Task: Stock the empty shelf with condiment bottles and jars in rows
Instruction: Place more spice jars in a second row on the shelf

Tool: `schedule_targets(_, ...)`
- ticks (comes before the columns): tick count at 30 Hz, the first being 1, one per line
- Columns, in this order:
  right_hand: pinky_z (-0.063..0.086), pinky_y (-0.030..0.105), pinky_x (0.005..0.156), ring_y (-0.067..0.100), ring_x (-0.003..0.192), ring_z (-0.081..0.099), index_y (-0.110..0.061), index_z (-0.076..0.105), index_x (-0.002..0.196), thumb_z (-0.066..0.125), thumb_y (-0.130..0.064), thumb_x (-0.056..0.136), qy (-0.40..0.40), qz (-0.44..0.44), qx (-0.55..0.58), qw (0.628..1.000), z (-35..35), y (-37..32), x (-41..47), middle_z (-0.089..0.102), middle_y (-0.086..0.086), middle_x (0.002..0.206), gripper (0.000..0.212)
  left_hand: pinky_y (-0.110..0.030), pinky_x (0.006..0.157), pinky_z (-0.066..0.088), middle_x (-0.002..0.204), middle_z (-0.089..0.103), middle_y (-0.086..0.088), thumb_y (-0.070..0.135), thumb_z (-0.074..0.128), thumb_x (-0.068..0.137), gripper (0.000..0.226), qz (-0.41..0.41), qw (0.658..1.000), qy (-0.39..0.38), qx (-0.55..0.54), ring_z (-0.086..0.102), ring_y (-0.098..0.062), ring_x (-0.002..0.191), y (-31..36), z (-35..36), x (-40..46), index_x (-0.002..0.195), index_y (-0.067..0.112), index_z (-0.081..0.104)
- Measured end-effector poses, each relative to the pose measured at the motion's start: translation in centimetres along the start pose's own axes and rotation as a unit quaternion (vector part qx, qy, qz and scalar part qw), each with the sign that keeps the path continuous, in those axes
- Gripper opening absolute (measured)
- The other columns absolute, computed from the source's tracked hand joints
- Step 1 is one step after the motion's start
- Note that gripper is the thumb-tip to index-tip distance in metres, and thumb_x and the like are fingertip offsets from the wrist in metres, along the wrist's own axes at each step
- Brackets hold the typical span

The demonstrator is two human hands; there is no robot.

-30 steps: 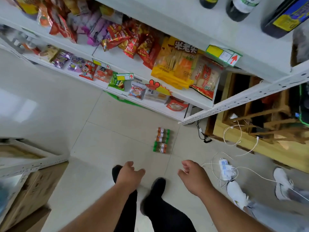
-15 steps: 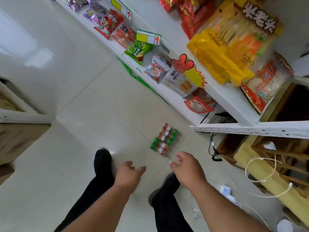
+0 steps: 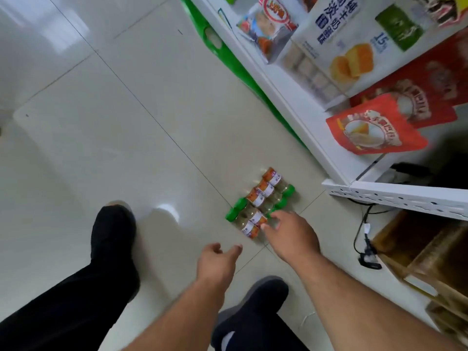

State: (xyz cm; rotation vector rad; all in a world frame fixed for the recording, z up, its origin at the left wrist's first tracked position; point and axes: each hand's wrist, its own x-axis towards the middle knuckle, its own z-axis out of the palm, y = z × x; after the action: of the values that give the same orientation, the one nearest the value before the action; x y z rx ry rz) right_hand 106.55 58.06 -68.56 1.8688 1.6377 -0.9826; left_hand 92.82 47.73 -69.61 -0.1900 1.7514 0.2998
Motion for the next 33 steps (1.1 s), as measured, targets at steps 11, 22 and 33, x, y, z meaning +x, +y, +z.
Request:
schedule_targets(11, 0.049, 0.033, 0.072, 0.027, 0.096, 0.064, -0.022, 0.069, 0.108, 0.054, -0.039, 0.098, -0.014, -0.057, -0.100, 0.993, 8.7, 1.8, 10.8, 0.067, 0.002, 0.111, 0.024, -0.037, 0.098, 0.049, 0.118, 0.059, -0.005, 0.040, 0.077, 0.085, 0.065, -0.030, 0.996, 0.035, -0.081, 0.059, -0.027, 0.108, -0.6, 7.1, 12.8, 0.138, 0.011, 0.052)
schedule_targets(22, 0.049, 0.033, 0.074, 0.027, 0.101, 0.065, -0.018, 0.063, 0.111, 0.061, -0.044, 0.094, -0.042, -0.081, -0.122, 0.988, 12.5, 0.9, 10.7, 0.064, 0.002, 0.110, 0.030, -0.026, 0.058, 0.044, 0.083, 0.072, -0.003, 0.026, 0.077, 0.085, 0.017, -0.030, 0.984, 0.080, -0.157, 0.063, -0.013, 0.071, -2.0, 7.1, 14.7, 0.091, 0.013, 0.069)
schedule_targets(33, 0.055, 0.022, 0.052, -0.001, 0.060, 0.067, -0.018, 0.070, 0.090, 0.081, -0.033, 0.075, -0.082, 0.043, 0.268, 0.959, 6.2, -4.4, 1.3, 0.066, -0.006, 0.079, 0.024, -0.044, 0.086, 0.060, 0.089, 0.077, -0.007, 0.027, 0.086, 0.074, 0.026, 0.061, 0.998, -0.019, -0.015, 0.073, -0.027, 0.090, 2.8, -5.6, 4.9, 0.092, 0.013, 0.073)
